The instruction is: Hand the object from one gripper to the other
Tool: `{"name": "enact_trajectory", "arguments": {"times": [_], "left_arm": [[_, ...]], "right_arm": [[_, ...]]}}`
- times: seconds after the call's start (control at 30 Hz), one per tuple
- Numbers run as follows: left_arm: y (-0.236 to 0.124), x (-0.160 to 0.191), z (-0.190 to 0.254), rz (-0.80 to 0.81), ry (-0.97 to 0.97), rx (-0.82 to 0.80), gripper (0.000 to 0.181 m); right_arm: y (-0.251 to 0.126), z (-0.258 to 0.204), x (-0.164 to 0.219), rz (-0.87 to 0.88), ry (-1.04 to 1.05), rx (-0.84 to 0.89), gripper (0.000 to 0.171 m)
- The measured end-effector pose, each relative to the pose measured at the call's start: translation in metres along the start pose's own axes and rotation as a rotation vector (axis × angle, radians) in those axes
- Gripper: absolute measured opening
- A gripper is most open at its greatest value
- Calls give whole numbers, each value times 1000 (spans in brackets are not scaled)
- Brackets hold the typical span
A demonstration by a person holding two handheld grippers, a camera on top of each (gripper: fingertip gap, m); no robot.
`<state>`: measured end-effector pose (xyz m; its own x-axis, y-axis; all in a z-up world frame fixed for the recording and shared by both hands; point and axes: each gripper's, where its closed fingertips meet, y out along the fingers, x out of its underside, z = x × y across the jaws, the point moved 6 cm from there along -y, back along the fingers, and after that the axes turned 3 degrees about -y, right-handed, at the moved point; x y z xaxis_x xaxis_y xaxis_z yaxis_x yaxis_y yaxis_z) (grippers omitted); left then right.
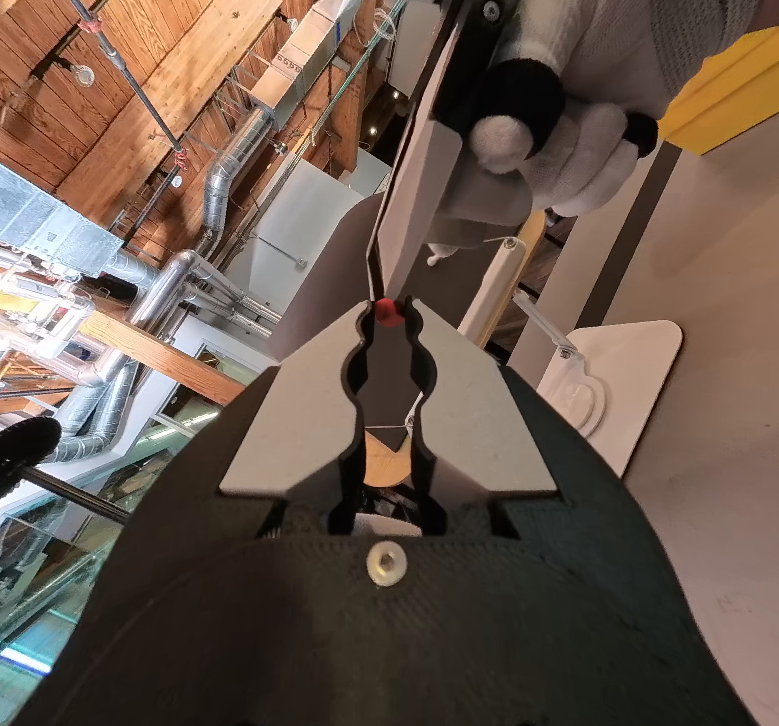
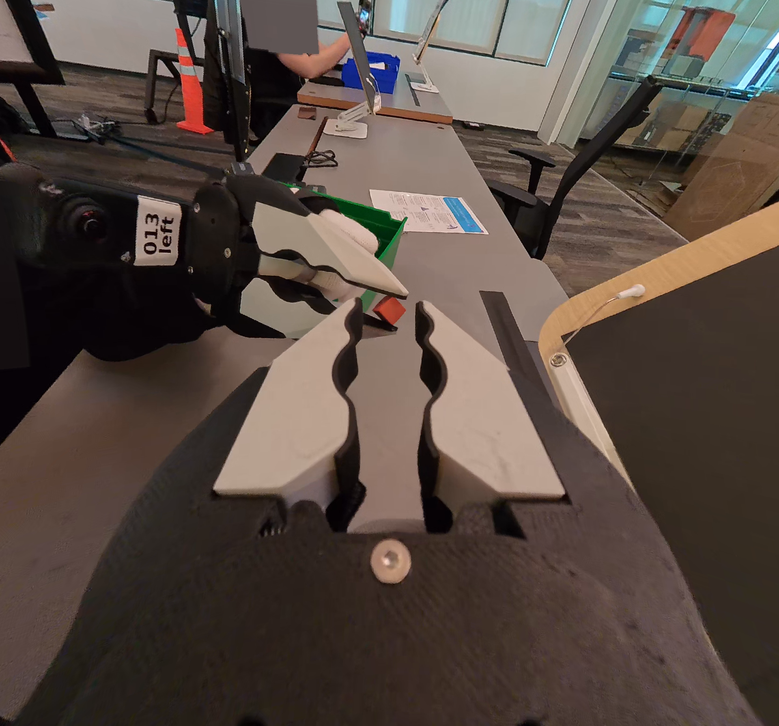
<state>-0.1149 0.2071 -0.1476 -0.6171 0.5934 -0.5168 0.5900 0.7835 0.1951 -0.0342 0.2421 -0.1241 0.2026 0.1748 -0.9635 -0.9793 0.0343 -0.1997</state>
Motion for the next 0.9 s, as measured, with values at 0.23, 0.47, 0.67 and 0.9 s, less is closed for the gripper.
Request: {"name": "enact_trajectory", "arguments": {"times": [0.23, 0.47, 0.67, 0.9], "left_arm": [[-3, -5, -5, 55, -141, 31, 11], [-8, -1, -29, 170, -627, 145, 11], [-7, 10, -44, 264, -1036, 222, 11], [-7, 15, -47, 371, -1330, 365, 12]], "right_arm": [[-7, 4, 0, 37, 20, -7, 23], [-15, 1, -9, 57, -173, 87, 24], [-3, -10, -20, 26, -473, 240, 21], [15, -21, -29, -41, -806, 431, 18]]}}
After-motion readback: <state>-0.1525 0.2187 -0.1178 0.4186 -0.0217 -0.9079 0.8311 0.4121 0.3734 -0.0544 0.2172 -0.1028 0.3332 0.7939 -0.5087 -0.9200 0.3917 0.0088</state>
